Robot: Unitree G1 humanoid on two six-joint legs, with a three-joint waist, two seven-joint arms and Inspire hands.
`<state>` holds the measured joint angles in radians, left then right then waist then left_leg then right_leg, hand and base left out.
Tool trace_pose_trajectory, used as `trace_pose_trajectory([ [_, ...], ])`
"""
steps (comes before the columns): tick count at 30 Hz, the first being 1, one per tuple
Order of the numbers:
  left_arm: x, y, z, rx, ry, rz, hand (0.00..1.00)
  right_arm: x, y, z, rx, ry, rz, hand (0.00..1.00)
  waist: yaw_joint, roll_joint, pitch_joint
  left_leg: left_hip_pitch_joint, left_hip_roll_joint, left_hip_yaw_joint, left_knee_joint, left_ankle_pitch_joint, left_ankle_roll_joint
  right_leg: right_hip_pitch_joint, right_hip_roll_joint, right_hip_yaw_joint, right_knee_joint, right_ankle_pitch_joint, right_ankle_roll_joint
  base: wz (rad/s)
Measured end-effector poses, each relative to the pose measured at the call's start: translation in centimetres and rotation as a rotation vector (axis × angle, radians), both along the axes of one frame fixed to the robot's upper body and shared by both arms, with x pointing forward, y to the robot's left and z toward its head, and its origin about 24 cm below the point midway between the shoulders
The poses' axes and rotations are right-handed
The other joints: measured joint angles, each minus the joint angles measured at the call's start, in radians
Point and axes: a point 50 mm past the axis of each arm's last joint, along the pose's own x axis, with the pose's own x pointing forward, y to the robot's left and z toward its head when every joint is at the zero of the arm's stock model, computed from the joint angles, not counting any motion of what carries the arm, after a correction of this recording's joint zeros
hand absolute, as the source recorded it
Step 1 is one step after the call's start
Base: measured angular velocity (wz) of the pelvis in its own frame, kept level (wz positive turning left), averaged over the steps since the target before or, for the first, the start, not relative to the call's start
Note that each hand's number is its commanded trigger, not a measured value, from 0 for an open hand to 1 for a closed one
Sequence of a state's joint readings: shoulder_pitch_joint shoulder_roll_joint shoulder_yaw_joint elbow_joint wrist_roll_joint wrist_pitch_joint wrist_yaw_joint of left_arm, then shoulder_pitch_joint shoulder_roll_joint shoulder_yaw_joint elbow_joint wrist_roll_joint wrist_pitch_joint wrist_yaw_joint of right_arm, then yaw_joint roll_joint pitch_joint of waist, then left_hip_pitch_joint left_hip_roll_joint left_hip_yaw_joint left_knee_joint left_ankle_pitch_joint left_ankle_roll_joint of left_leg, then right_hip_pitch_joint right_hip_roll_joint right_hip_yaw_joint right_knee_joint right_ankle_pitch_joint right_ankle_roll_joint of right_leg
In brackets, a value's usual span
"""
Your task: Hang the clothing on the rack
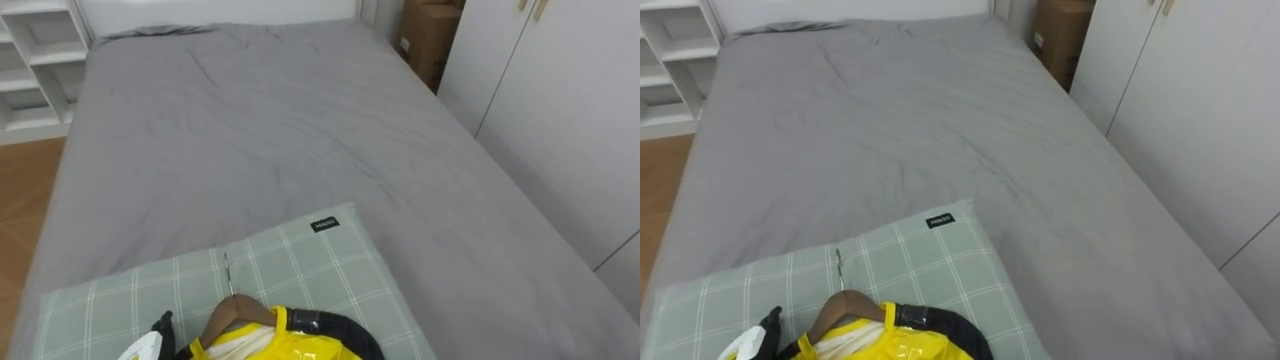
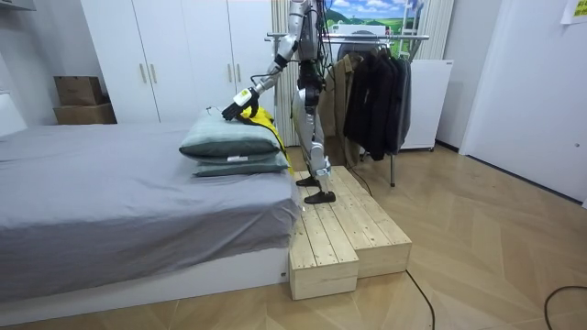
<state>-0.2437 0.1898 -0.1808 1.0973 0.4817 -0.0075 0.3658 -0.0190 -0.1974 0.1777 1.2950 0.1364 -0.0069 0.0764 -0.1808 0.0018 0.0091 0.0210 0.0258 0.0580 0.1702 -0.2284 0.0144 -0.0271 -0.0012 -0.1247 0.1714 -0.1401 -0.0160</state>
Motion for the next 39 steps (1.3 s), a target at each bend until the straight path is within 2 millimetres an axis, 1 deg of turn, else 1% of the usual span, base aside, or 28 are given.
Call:
trace_pose_trajectory([
  [4, 0.0, -0.1, 0.0, -0.001, -0.002, 0.0, 0.0, 0.0, 0.0, 0.0, 0.0, 0.001, -0.003, 0.0, 0.007, 0.0, -0.0014, -0.012, 0.0, 0.007, 0.0, 0.003, -0.001, -0.014, 0.0, 0.0, 0.0, 0.0, 0.0, -0.04],
  [9, 0.0, -0.9, -0.2, -0.019, -0.008, 0.003, 0.0, 0.1, -0.1, 0.0, -0.006, 0.003, 0.016, 0.0, 0.023, 0.0, -0.0015, -0.011, 0.0, 0.008, 0.0, 0.003, -0.001, -0.014, 0.0, 0.001, 0.0, 0.0, 0.0, -0.01],
  [14, -0.6, -1.4, -0.9, -0.033, 0.052, -0.024, 0.0, 0.1, 0.0, 0.0, -0.006, 0.002, 0.023, 0.0, 0.024, -0.001, -0.0018, -0.011, 0.0, 0.006, -0.001, 0.003, -0.001, -0.013, -0.001, 0.002, 0.0, 0.0, 0.0, 0.0],
  [19, -0.9, -1.9, -1.2, -0.049, 0.084, -0.041, 0.0, 0.0, -0.1, 0.0, -0.008, 0.004, 0.023, 0.0, 0.023, -0.001, -0.0017, -0.01, -0.001, 0.012, -0.002, 0.003, -0.001, -0.014, -0.001, 0.002, -0.001, 0.0, 0.0, -0.01],
  [25, -1.0, -2.0, -1.4, -0.057, 0.115, -0.059, 0.0, 0.1, -0.1, 0.1, -0.008, 0.006, 0.023, 0.0, 0.023, -0.001, -0.0018, -0.01, -0.001, 0.014, -0.002, 0.003, 0.0, -0.014, -0.001, 0.003, 0.0, 0.001, 0.0, 0.0],
  [31, -1.0, -1.8, -1.5, -0.07, 0.126, -0.042, 0.0, 0.1, -0.1, 0.1, -0.007, 0.005, 0.023, 0.0, 0.024, -0.002, -0.0016, -0.008, -0.001, 0.019, -0.002, 0.003, 0.0, -0.013, 0.0, 0.013, 0.0, 0.001, 0.0, -0.02],
  [39, -1.0, -1.6, -1.5, -0.088, 0.117, -0.027, 0.0, 0.1, 0.0, 0.0, -0.002, 0.004, 0.022, 0.0, 0.024, -0.008, 0.0018, -0.009, -0.001, 0.022, -0.002, 0.003, 0.0, -0.015, 0.0, 0.011, 0.0, 0.001, 0.0, 0.0],
])
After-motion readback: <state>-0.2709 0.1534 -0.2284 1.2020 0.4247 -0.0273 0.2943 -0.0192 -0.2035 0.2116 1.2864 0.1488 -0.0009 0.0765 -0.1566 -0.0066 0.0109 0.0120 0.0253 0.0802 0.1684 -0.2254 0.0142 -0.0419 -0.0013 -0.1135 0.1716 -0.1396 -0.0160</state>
